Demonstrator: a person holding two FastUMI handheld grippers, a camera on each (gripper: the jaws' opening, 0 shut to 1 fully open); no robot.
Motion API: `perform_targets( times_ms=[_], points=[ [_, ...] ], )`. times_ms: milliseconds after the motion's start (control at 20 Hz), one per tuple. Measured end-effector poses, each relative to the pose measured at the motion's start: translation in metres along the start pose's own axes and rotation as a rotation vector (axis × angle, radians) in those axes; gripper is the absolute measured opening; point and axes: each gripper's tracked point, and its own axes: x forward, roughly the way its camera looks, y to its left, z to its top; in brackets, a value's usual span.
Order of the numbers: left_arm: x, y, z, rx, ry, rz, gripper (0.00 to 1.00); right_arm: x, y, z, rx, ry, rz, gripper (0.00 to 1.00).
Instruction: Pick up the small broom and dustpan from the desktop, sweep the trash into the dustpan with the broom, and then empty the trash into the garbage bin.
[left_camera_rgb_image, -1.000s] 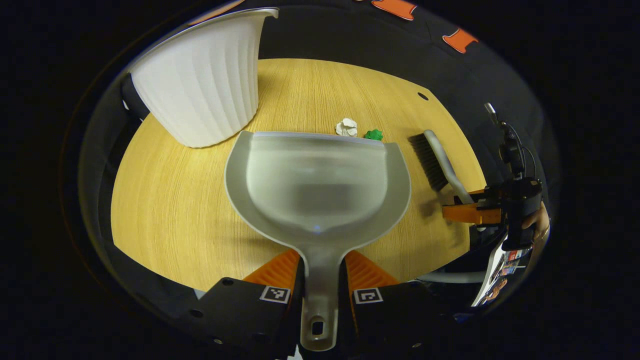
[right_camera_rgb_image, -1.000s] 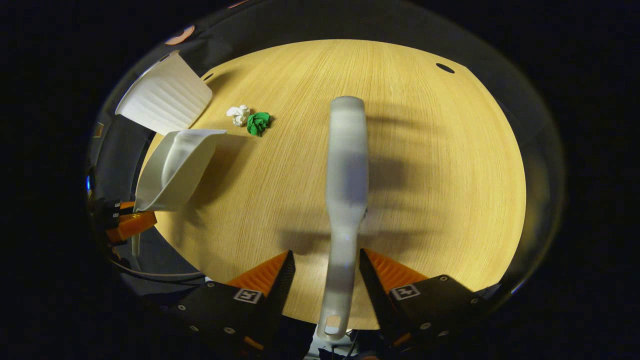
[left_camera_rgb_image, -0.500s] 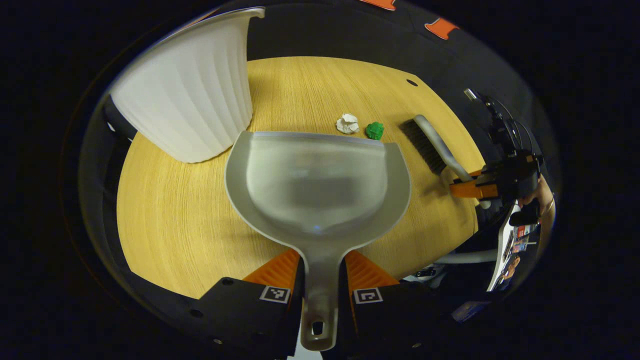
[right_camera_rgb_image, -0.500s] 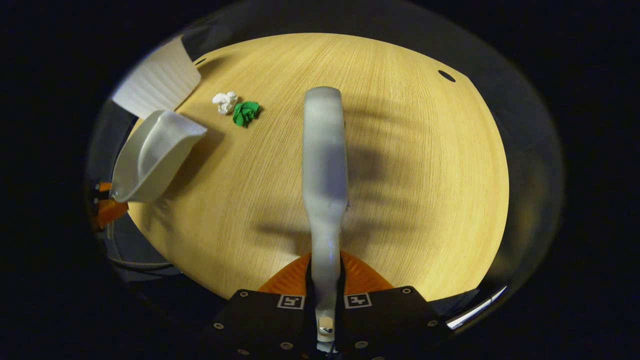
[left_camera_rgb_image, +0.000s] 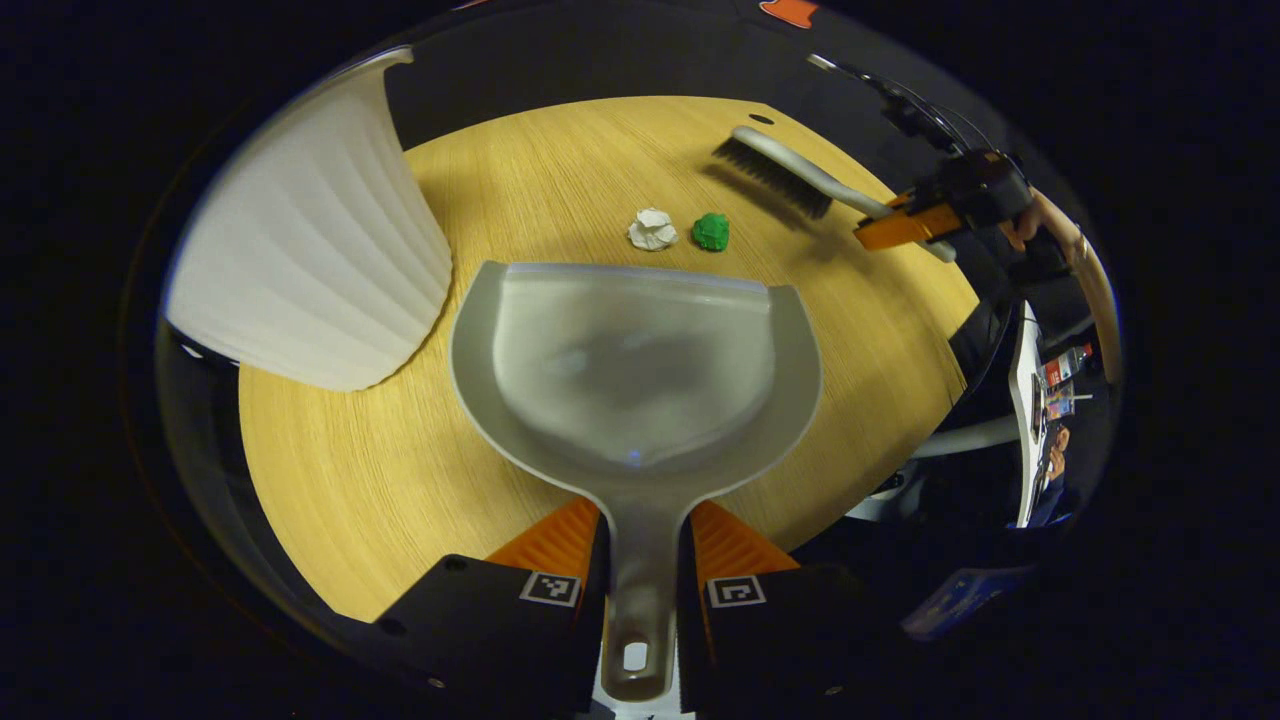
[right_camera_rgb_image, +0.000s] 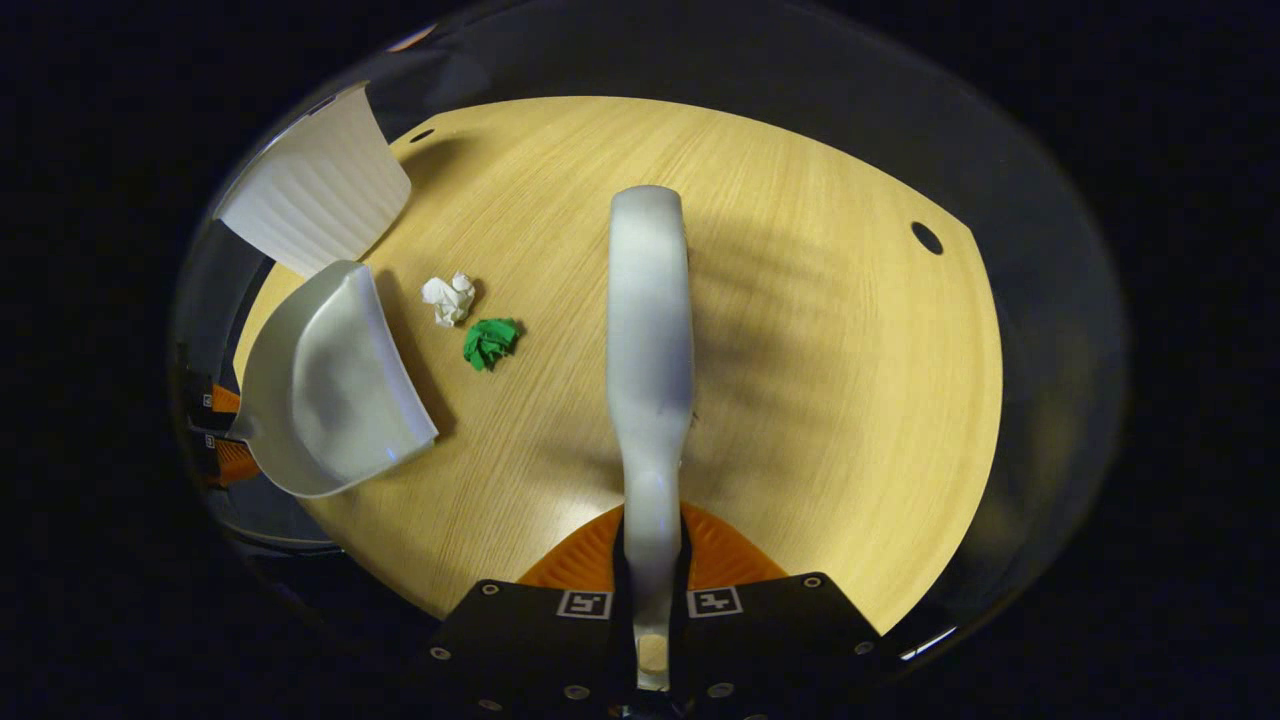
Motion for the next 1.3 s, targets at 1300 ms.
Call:
perform_targets(
  times_ms=[1300],
  points=[
    [0.02, 0.011, -0.008, 0.002, -0.056, 0.015, 0.32, 0.016, 0.078, 0.011, -0.207, 0.087, 0.239, 0.12]
  ],
)
